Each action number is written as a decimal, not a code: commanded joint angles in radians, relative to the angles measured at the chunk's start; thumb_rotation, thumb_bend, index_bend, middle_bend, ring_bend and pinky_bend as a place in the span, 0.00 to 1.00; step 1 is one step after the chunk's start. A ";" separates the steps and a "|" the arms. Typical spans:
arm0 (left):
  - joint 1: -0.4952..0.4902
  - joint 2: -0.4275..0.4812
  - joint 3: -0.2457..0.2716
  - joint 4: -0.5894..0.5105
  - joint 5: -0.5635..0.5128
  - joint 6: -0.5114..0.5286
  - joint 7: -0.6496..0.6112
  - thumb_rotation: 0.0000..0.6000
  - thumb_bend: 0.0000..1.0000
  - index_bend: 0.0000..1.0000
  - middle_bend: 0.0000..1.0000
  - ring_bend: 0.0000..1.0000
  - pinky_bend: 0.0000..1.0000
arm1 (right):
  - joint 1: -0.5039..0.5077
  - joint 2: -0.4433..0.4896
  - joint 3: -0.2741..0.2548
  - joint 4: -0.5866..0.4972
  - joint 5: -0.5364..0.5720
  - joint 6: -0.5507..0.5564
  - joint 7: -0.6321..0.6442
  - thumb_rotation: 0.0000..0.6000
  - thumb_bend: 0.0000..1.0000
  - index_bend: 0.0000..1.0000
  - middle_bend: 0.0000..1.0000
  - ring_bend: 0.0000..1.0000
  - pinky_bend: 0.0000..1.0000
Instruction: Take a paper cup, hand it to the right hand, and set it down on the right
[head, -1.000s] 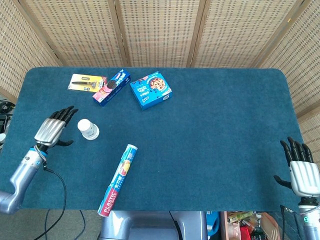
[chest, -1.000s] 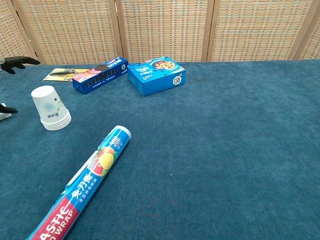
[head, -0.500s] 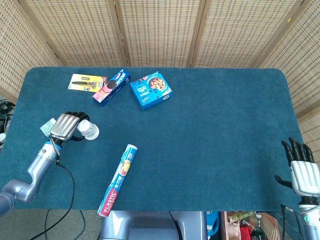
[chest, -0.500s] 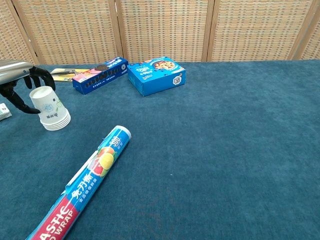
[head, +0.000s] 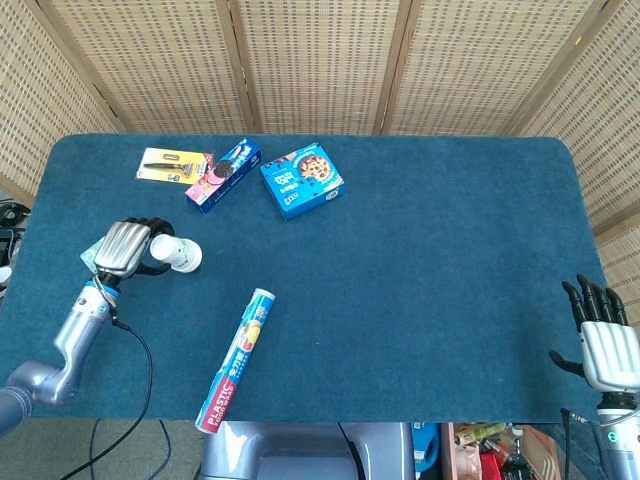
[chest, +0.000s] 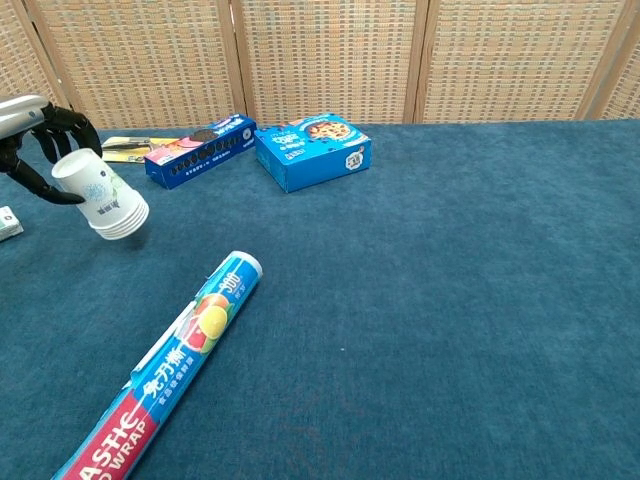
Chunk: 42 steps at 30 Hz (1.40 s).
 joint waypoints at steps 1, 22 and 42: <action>0.032 0.059 -0.061 -0.142 -0.035 0.059 -0.254 1.00 0.20 0.47 0.43 0.43 0.40 | 0.001 0.000 -0.001 -0.002 -0.005 0.002 0.001 1.00 0.00 0.00 0.00 0.00 0.00; -0.147 -0.045 -0.132 -0.277 -0.052 -0.270 -1.063 1.00 0.20 0.48 0.44 0.43 0.40 | 0.121 0.007 0.006 0.204 -0.208 0.001 0.236 1.00 0.00 0.00 0.00 0.00 0.00; -0.372 -0.242 -0.237 -0.134 -0.159 -0.468 -1.048 1.00 0.20 0.48 0.44 0.43 0.40 | 0.460 -0.174 0.032 0.519 -0.523 0.130 0.497 1.00 0.01 0.39 0.13 0.00 0.13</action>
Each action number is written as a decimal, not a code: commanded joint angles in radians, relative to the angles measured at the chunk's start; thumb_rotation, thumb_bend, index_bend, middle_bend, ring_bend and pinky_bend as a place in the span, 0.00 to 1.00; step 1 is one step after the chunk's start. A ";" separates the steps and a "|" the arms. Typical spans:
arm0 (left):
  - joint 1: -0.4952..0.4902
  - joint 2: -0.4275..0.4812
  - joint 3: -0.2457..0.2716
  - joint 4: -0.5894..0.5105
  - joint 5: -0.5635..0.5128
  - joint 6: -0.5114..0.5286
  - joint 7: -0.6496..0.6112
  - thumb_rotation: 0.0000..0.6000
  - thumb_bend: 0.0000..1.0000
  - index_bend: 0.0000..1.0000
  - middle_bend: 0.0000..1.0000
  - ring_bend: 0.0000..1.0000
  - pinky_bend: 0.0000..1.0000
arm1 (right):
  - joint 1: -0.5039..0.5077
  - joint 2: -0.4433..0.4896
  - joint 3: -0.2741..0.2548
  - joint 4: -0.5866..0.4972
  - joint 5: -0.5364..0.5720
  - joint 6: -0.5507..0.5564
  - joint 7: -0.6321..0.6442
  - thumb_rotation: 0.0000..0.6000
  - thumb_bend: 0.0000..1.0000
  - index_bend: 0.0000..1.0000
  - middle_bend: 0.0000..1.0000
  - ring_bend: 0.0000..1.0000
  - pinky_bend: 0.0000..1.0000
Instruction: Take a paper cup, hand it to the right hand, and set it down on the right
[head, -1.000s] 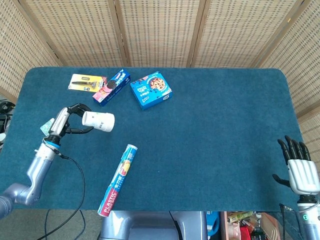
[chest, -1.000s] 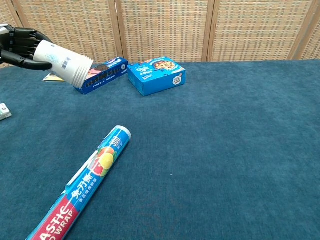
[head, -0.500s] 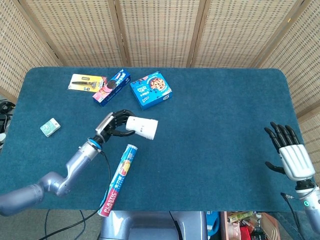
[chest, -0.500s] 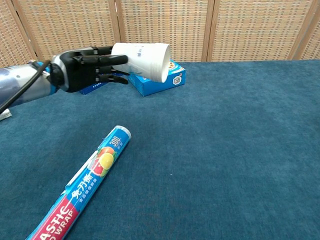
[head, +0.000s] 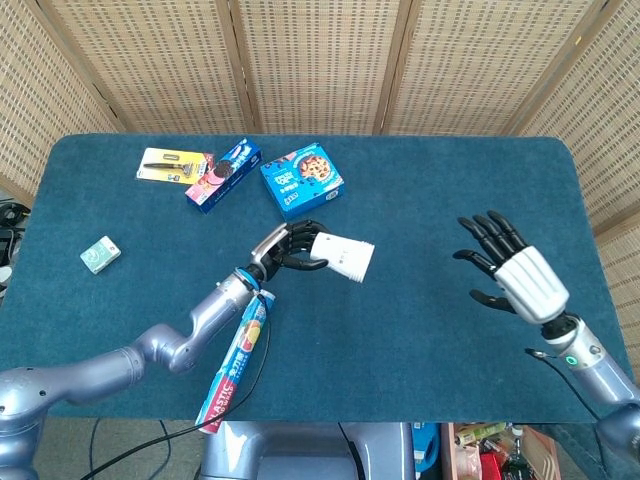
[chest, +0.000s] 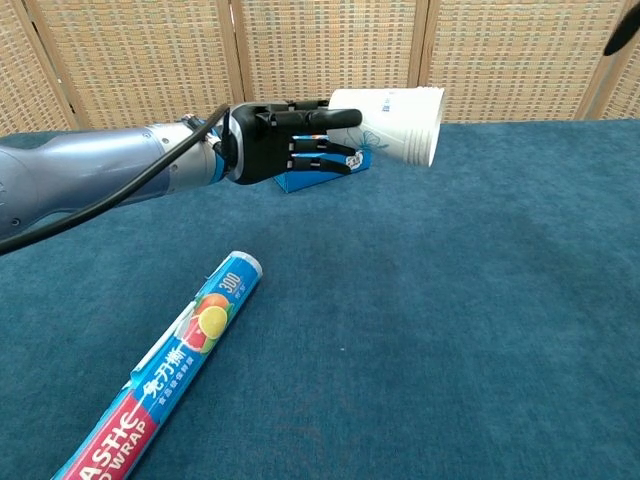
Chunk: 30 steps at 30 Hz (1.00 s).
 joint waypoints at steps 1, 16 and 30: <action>-0.004 -0.008 -0.006 0.004 -0.013 -0.009 0.010 1.00 0.20 0.48 0.44 0.43 0.40 | 0.077 -0.056 0.004 0.038 -0.050 0.010 -0.006 1.00 0.02 0.40 0.14 0.00 0.13; 0.010 -0.011 -0.022 -0.020 -0.034 -0.036 0.020 1.00 0.20 0.48 0.44 0.43 0.40 | 0.258 -0.180 -0.010 0.153 -0.070 -0.047 -0.055 1.00 0.09 0.43 0.13 0.00 0.15; 0.011 -0.028 -0.025 -0.011 -0.013 -0.056 0.004 1.00 0.20 0.48 0.44 0.43 0.40 | 0.307 -0.241 -0.031 0.189 -0.033 -0.031 -0.065 1.00 0.30 0.54 0.16 0.00 0.17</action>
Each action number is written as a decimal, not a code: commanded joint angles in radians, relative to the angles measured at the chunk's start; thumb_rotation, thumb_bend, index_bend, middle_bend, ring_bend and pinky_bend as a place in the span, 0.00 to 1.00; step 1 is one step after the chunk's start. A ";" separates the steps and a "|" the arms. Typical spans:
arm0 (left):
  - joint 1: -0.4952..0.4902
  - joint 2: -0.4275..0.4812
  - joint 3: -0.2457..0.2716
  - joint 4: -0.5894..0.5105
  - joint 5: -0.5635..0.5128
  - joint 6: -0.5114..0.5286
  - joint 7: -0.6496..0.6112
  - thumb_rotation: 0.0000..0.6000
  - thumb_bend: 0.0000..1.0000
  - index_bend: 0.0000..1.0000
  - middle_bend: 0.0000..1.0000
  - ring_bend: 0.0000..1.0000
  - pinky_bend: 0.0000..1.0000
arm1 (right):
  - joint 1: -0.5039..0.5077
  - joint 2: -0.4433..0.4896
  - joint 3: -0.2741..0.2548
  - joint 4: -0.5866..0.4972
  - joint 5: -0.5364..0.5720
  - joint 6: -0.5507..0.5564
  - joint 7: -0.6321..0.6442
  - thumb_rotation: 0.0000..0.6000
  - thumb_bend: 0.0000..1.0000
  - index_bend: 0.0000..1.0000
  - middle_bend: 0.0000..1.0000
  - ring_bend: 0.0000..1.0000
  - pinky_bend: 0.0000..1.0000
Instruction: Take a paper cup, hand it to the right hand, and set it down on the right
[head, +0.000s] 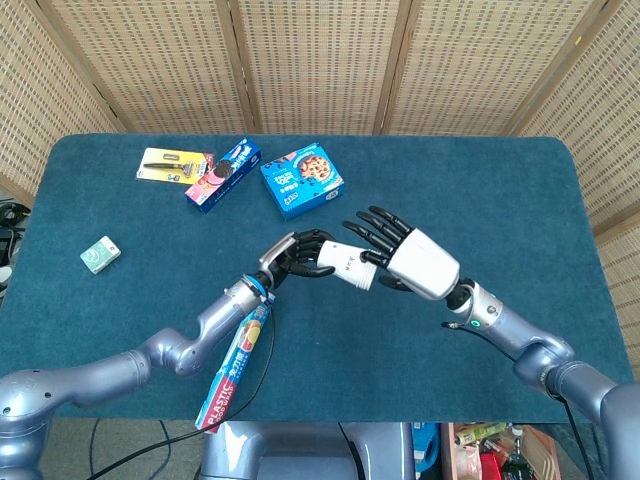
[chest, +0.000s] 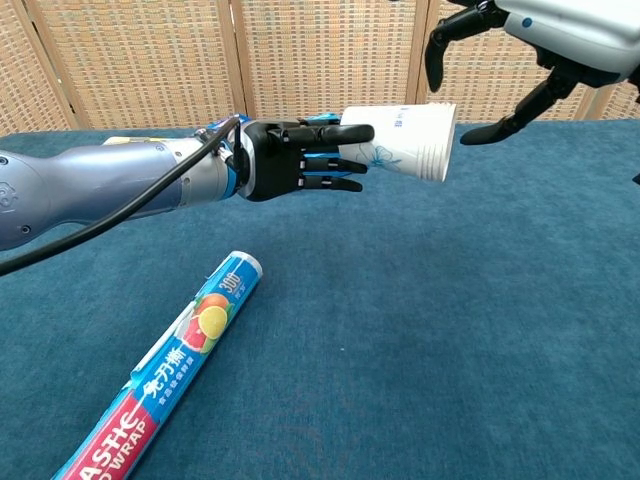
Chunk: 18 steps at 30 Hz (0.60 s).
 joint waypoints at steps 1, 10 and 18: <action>0.000 -0.001 -0.001 0.000 0.004 -0.001 -0.003 1.00 0.20 0.48 0.44 0.43 0.40 | 0.006 -0.004 -0.005 -0.003 0.007 -0.004 -0.003 1.00 0.32 0.55 0.16 0.00 0.17; 0.003 -0.001 -0.005 -0.002 0.009 -0.001 -0.004 1.00 0.20 0.48 0.44 0.43 0.40 | 0.021 -0.010 -0.018 -0.013 0.021 0.005 -0.019 1.00 0.44 0.61 0.17 0.00 0.17; 0.006 0.004 -0.010 -0.017 0.007 -0.001 -0.003 1.00 0.20 0.48 0.44 0.43 0.40 | 0.033 -0.016 -0.026 -0.021 0.031 0.005 -0.034 1.00 0.52 0.63 0.17 0.00 0.17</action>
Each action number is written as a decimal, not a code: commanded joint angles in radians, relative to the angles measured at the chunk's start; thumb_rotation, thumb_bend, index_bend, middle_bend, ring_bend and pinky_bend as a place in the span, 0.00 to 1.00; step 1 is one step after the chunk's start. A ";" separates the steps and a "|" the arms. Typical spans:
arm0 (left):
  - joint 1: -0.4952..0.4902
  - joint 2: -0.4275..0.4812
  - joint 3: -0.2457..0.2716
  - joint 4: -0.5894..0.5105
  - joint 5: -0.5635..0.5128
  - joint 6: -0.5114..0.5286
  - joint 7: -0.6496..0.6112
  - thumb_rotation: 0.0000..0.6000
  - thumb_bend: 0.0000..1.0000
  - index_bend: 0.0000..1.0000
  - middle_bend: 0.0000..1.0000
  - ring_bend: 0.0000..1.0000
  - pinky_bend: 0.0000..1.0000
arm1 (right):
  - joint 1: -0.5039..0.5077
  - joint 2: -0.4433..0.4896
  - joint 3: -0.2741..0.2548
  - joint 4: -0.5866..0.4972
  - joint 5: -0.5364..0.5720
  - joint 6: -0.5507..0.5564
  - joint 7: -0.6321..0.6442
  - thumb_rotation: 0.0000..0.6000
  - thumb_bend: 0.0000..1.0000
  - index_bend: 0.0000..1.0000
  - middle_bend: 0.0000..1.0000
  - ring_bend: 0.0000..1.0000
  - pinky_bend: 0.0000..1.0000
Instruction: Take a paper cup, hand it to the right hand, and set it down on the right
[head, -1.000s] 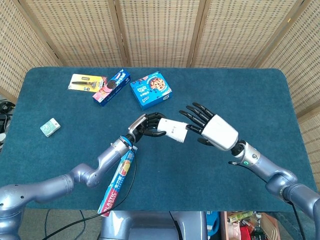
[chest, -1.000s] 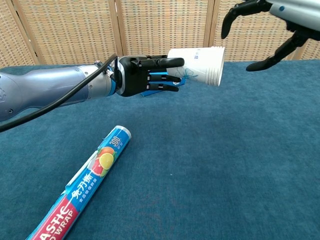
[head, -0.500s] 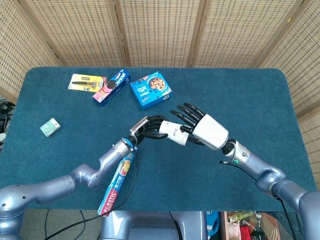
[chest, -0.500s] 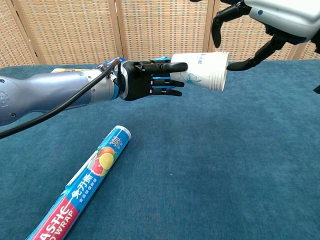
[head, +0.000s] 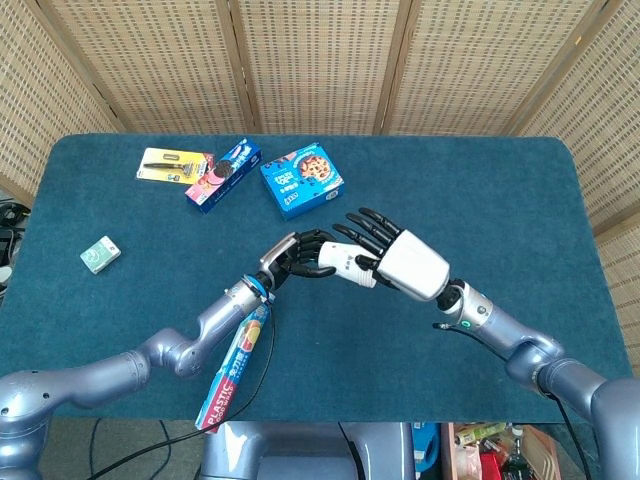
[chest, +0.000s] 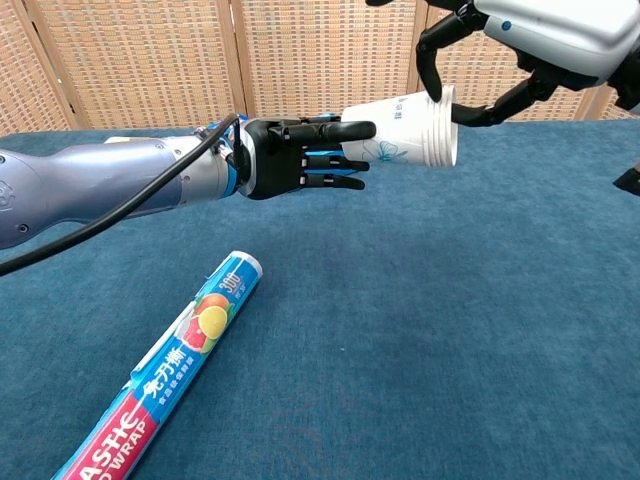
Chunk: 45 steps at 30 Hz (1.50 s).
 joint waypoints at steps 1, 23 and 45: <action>0.001 0.002 0.000 -0.006 0.001 0.000 0.002 1.00 0.20 0.48 0.44 0.43 0.40 | 0.003 -0.003 -0.001 -0.002 0.006 -0.002 -0.002 1.00 0.53 0.64 0.17 0.00 0.17; 0.016 0.020 -0.004 -0.010 -0.007 0.003 0.022 1.00 0.20 0.48 0.44 0.43 0.40 | -0.011 0.006 -0.023 0.011 0.026 0.046 -0.016 1.00 0.54 0.73 0.17 0.00 0.18; 0.094 0.257 0.151 0.176 0.165 0.142 0.434 1.00 0.20 0.48 0.44 0.43 0.40 | -0.153 0.077 -0.145 0.172 0.031 0.030 0.006 1.00 0.54 0.73 0.17 0.00 0.18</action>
